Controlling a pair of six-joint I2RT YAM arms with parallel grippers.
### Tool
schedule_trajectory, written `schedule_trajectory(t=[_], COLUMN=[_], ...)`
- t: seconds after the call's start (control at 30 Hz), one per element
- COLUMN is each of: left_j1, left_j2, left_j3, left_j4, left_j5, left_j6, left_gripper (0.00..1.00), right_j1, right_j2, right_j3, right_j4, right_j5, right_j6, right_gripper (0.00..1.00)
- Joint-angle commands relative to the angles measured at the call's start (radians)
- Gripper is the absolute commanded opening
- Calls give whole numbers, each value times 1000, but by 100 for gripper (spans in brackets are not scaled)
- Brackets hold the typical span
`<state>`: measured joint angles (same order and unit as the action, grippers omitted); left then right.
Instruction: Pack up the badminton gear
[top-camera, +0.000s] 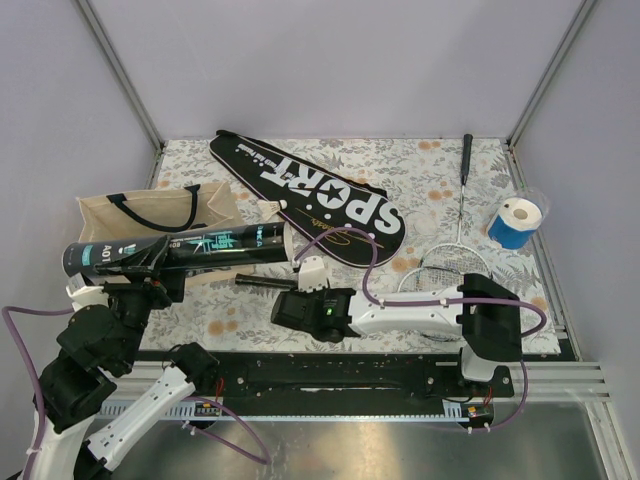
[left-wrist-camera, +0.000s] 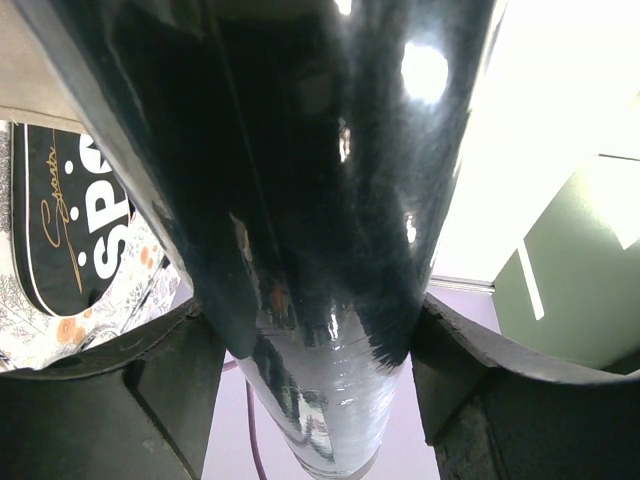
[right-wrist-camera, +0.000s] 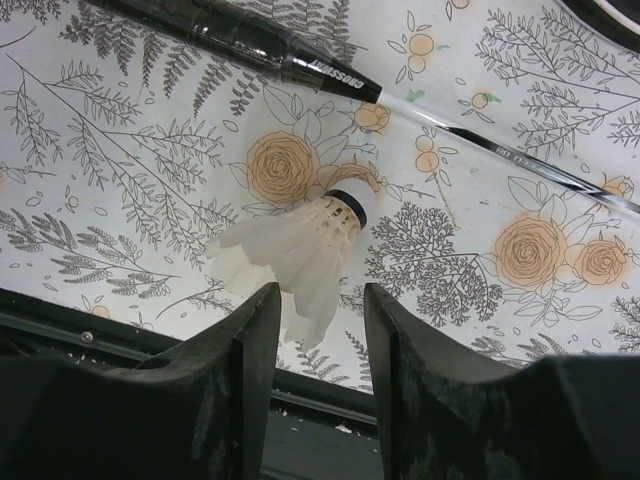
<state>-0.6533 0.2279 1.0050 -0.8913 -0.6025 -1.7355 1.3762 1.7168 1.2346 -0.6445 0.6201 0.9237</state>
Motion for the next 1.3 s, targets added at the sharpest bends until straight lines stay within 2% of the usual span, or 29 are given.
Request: schedule_trajectory(t=[0.0, 0.37, 0.73, 1.03, 1.13, 1.27], left_j1=[-2, 0, -2, -2, -2, -2], left_j2=[-13, -6, -7, -1, -2, 4], left_j3=[12, 18, 20, -20, -40, -43], left_j4=[74, 74, 74, 72, 77, 58], left_j5=[-6, 6, 4, 26, 30, 18], left_j6=[-12, -13, -12, -35, -48, -53], left_gripper=[23, 23, 23, 23, 23, 23], right_j1=[18, 58, 76, 81, 83, 90], right_j2=[50, 139, 188, 239, 239, 179], right_j3=[72, 141, 184, 203, 201, 174], right_j4=[-30, -118, -176, -205, -205, -218], right_j5=[89, 168, 224, 257, 262, 286], right_j6=[6, 14, 6, 4, 6, 21], right_gripper=[48, 47, 38, 39, 33, 15])
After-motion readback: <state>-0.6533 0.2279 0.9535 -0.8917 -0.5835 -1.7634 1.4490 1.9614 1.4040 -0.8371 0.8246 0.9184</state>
